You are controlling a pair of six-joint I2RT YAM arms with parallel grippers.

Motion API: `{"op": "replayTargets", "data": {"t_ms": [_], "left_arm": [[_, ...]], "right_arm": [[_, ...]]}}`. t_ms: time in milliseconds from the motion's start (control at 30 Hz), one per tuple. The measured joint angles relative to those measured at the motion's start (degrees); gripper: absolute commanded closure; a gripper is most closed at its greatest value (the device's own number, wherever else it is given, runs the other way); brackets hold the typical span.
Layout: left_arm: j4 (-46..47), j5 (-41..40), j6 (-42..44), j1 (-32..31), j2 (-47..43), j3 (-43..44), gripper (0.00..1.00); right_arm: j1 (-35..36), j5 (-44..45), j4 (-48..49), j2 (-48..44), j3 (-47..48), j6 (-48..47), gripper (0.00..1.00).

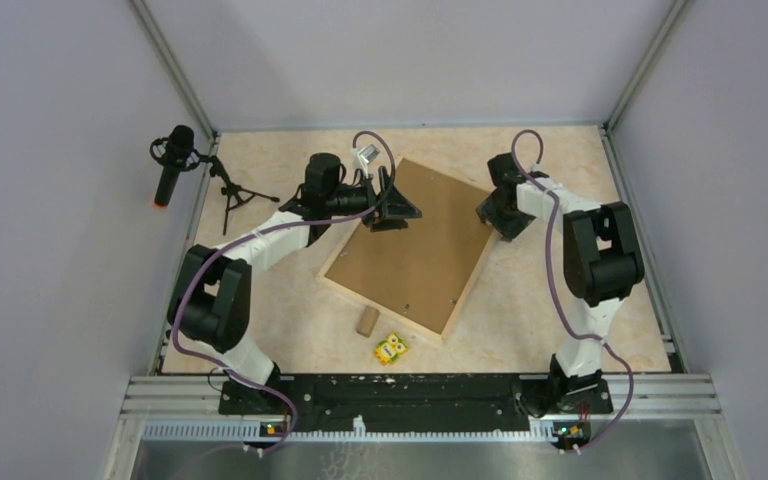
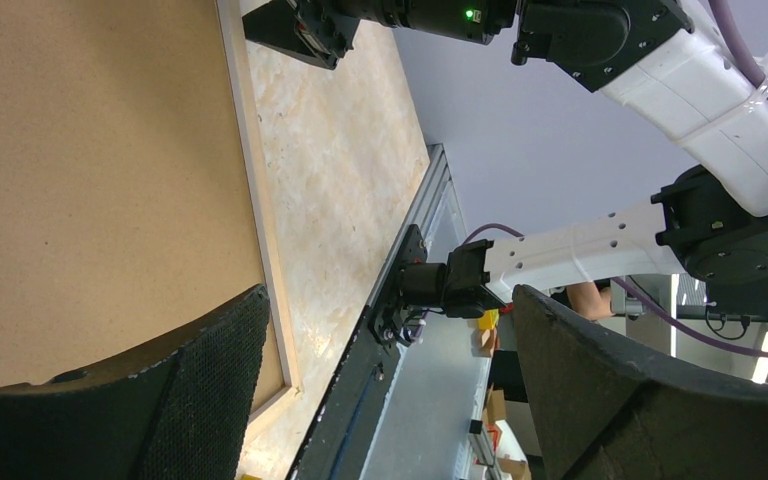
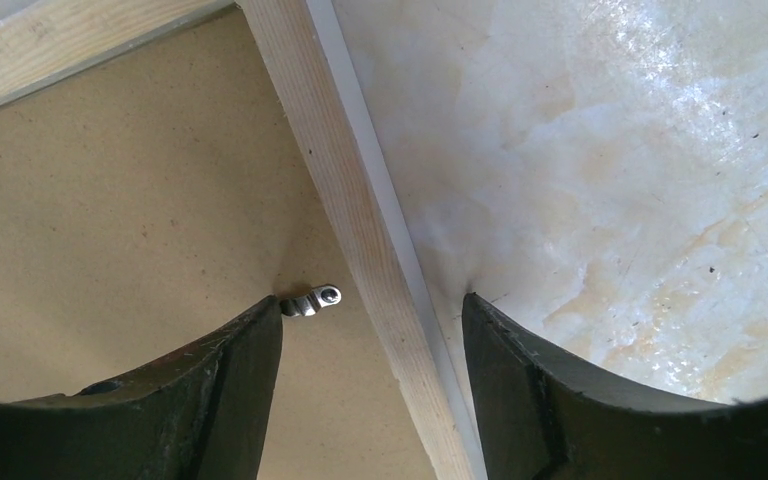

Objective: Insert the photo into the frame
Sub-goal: Install the photo frame at the center of the board.

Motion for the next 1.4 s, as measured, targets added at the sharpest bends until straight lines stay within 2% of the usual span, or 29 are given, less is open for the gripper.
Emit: {"op": "replayTargets", "data": {"t_ms": [167, 867, 1000, 1133, 1400], "left_arm": [[0.00, -0.15, 0.07, 0.00, 0.00, 0.00, 0.06], [0.00, -0.20, 0.28, 0.00, 0.00, 0.00, 0.06], [0.02, -0.15, 0.20, 0.00, 0.00, 0.00, 0.06], [0.04, -0.20, 0.26, 0.00, 0.00, 0.00, 0.06], [0.04, -0.15, 0.35, 0.00, 0.00, 0.00, 0.06]], "right_arm": [[0.00, 0.04, -0.04, 0.31, 0.33, -0.66, 0.38], [-0.52, -0.63, 3.80, -1.22, -2.40, -5.95, 0.73], [-0.76, -0.61, 3.87, -1.33, -2.40, -7.96, 0.91], [-0.92, -0.59, 3.91, -1.33, -2.38, -9.99, 0.99], [-0.85, 0.74, 4.66, -1.36, -2.27, -15.56, 1.00]]}}
